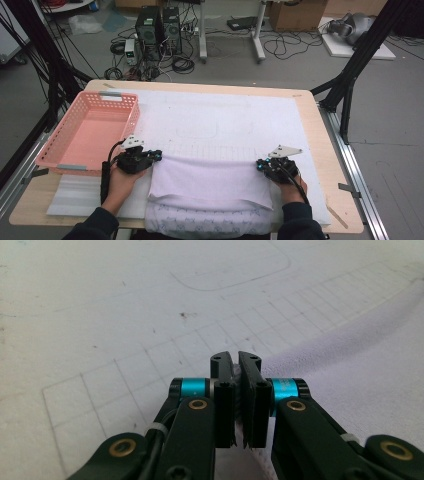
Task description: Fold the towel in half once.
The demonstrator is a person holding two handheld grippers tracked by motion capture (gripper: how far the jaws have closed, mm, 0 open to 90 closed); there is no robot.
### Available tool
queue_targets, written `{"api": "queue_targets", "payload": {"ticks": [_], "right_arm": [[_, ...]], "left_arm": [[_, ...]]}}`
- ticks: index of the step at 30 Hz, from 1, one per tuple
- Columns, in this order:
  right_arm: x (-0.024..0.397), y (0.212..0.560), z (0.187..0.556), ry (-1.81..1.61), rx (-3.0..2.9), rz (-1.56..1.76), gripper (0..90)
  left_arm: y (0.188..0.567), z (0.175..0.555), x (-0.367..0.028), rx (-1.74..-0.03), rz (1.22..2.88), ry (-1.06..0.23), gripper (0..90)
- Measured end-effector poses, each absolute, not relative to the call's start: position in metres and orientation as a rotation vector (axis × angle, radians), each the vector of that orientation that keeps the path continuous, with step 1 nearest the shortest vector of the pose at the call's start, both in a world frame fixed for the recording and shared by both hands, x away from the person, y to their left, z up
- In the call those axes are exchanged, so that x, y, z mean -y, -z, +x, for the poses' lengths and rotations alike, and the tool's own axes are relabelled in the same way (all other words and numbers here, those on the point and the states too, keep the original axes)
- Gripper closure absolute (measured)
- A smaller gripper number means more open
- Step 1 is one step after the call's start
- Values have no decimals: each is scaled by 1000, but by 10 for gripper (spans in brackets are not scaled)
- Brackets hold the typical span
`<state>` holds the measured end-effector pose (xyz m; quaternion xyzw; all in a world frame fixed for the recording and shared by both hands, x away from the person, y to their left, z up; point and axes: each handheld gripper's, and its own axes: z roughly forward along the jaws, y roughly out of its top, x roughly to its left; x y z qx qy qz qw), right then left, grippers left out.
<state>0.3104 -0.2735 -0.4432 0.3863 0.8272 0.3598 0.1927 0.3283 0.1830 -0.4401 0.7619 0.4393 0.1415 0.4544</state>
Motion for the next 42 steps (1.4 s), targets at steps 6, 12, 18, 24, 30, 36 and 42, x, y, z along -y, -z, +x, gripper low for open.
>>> {"api": "queue_targets", "payload": {"ticks": [6, 12, 18, 24, 30, 36, 42], "right_arm": [[281, 436, 333, -990, -2236, 1104, 857], [283, 429, 353, -1012, -2177, 1124, 857], [280, 417, 375, -980, -2135, 1091, 857], [274, 403, 404, -948, -2107, 1072, 856], [268, 400, 425, -923, -2074, 1087, 856], [256, 403, 435, -903, -2048, 1120, 845], [257, 405, 427, -949, -2040, 1174, 630]], "left_arm": [[435, 357, -175, -1128, 1853, -355, 856], [422, 383, -171, -1136, 1834, -388, 857], [414, 406, -169, -1138, 1811, -433, 857], [409, 432, -172, -1168, 1764, -450, 856], [412, 447, -175, -1174, 1708, -475, 857], [422, 451, -173, -1204, 1734, -448, 803], [412, 439, -171, -1182, 1768, -391, 432]]}}
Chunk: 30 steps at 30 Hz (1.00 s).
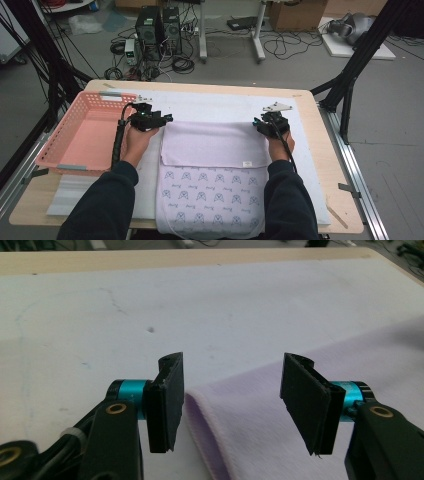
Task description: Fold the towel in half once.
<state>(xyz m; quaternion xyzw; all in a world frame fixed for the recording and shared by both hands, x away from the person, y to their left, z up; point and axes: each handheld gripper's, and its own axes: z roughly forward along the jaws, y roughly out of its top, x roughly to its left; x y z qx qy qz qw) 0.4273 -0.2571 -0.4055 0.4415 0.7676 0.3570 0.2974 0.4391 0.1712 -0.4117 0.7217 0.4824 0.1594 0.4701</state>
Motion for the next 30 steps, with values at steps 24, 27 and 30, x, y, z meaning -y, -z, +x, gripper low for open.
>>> {"api": "queue_targets", "payload": {"ticks": [24, 27, 30], "right_arm": [[284, 428, 315, -1034, -2106, 1240, 567], [285, 434, 299, -1044, -2118, 1244, 559], [285, 439, 284, -1011, -2137, 1225, 537]], "left_arm": [[432, 330, -166, -1060, 1839, -343, 529], [438, 313, -165, -1065, 1848, -333, 533], [442, 298, -165, -1069, 1872, -352, 508]]}}
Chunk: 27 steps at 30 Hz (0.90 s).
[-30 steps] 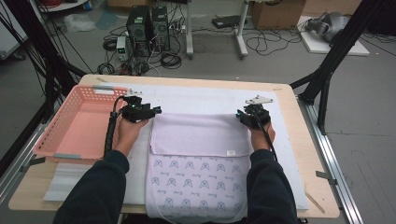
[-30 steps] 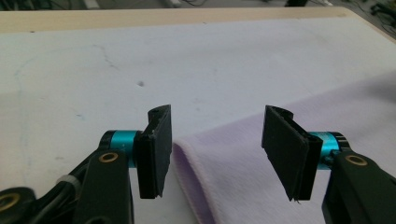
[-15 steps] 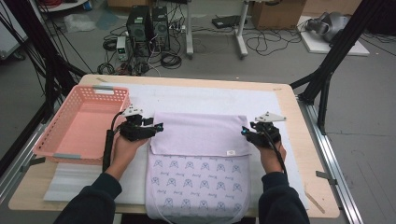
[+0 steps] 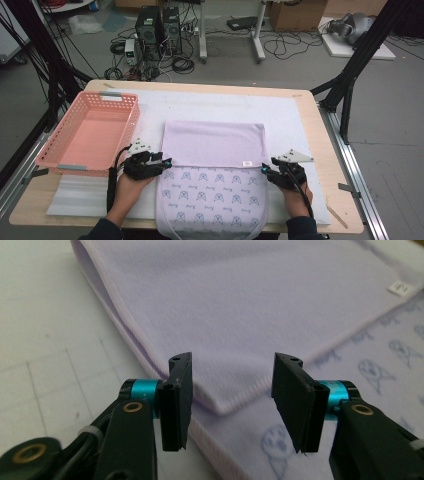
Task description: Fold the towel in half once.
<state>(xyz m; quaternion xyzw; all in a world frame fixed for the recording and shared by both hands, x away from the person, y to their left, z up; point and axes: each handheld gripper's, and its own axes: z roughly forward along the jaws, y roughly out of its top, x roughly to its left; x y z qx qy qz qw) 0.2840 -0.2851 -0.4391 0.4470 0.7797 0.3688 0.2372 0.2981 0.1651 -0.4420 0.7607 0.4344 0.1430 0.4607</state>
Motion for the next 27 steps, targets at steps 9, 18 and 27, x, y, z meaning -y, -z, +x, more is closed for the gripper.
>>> {"api": "queue_targets", "payload": {"ticks": [9, 18, 27], "right_arm": [[284, 445, 254, -979, -2188, 1277, 480], [281, 441, 223, -879, -2250, 1228, 838], [288, 440, 220, -891, -2209, 1271, 744]], "left_arm": [[450, 264, -168, -1093, 1925, -377, 429], [449, 245, -179, -1070, 1997, -512, 857], [448, 239, -203, -1192, 1908, -516, 807]]}}
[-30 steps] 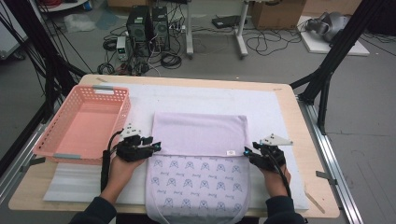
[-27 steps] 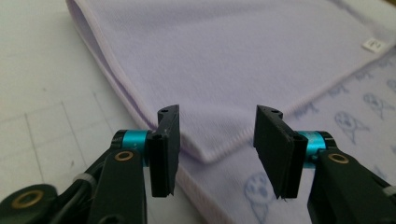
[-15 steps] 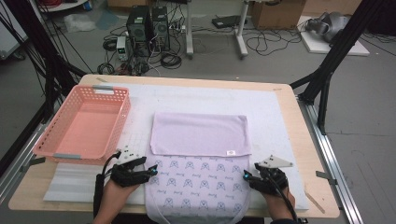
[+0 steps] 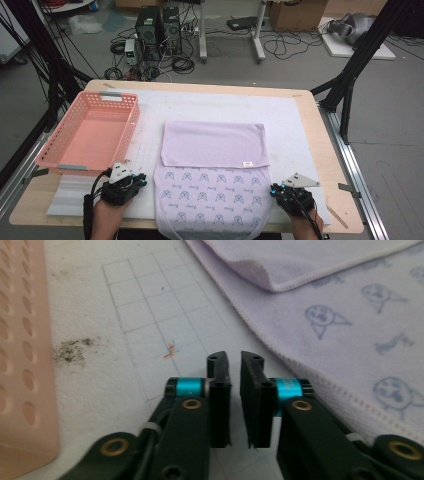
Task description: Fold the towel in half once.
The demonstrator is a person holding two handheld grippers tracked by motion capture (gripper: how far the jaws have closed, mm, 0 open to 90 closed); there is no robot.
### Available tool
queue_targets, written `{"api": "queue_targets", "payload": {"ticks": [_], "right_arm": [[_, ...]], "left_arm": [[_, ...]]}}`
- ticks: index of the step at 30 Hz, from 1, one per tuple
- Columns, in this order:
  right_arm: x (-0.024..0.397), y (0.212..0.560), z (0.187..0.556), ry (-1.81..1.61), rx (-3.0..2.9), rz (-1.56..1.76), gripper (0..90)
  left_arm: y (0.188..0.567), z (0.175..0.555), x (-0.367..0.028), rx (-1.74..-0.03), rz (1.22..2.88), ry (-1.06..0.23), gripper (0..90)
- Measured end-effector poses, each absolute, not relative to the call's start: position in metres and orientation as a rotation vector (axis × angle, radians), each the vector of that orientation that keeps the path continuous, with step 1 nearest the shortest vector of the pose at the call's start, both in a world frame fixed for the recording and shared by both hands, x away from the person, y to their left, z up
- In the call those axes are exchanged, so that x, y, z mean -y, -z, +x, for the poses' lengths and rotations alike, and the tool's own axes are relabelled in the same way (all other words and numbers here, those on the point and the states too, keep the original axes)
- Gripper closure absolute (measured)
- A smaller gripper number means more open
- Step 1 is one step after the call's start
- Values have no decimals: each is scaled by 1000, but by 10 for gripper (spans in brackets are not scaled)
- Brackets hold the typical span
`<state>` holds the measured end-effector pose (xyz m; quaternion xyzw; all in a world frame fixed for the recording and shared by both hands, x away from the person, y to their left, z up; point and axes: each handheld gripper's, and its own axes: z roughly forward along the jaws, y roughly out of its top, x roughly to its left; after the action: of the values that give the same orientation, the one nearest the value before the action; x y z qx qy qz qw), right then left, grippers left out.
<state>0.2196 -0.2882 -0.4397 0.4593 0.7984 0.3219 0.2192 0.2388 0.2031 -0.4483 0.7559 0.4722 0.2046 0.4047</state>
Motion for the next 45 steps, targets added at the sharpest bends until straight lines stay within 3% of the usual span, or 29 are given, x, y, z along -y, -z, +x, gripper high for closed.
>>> {"api": "queue_targets", "payload": {"ticks": [5, 8, 12, 16, 19, 20, 22, 25, 26, 38, 45], "right_arm": [[291, 432, 225, -957, -2101, 1227, 557], [288, 431, 232, -984, -2091, 1197, 480], [282, 435, 248, -965, -2095, 1172, 437], [273, 438, 268, -930, -2134, 1116, 469], [265, 440, 282, -887, -2146, 1074, 520], [263, 441, 286, -883, -2162, 1054, 562], [259, 444, 292, -853, -2217, 1027, 649], [259, 445, 296, -864, -2268, 1017, 851], [259, 445, 295, -864, -2270, 1014, 867], [273, 429, 252, -1024, -2292, 996, 879], [272, 426, 220, -1030, -2339, 954, 879]], "left_arm": [[444, 252, -196, -1144, 1840, -459, 581], [440, 268, -188, -1139, 1820, -415, 522], [438, 292, -173, -1141, 1815, -365, 519], [443, 311, -160, -1175, 1864, -364, 528], [447, 312, -153, -1153, 1937, -412, 681], [449, 311, -152, -1127, 1953, -445, 770], [449, 309, -153, -1108, 1959, -466, 854], [447, 308, -156, -1102, 1943, -463, 867], [446, 307, -157, -1098, 1933, -457, 867], [429, 268, -177, -1027, 1848, -402, 871], [429, 241, -184, -976, 1891, -361, 870]]}}
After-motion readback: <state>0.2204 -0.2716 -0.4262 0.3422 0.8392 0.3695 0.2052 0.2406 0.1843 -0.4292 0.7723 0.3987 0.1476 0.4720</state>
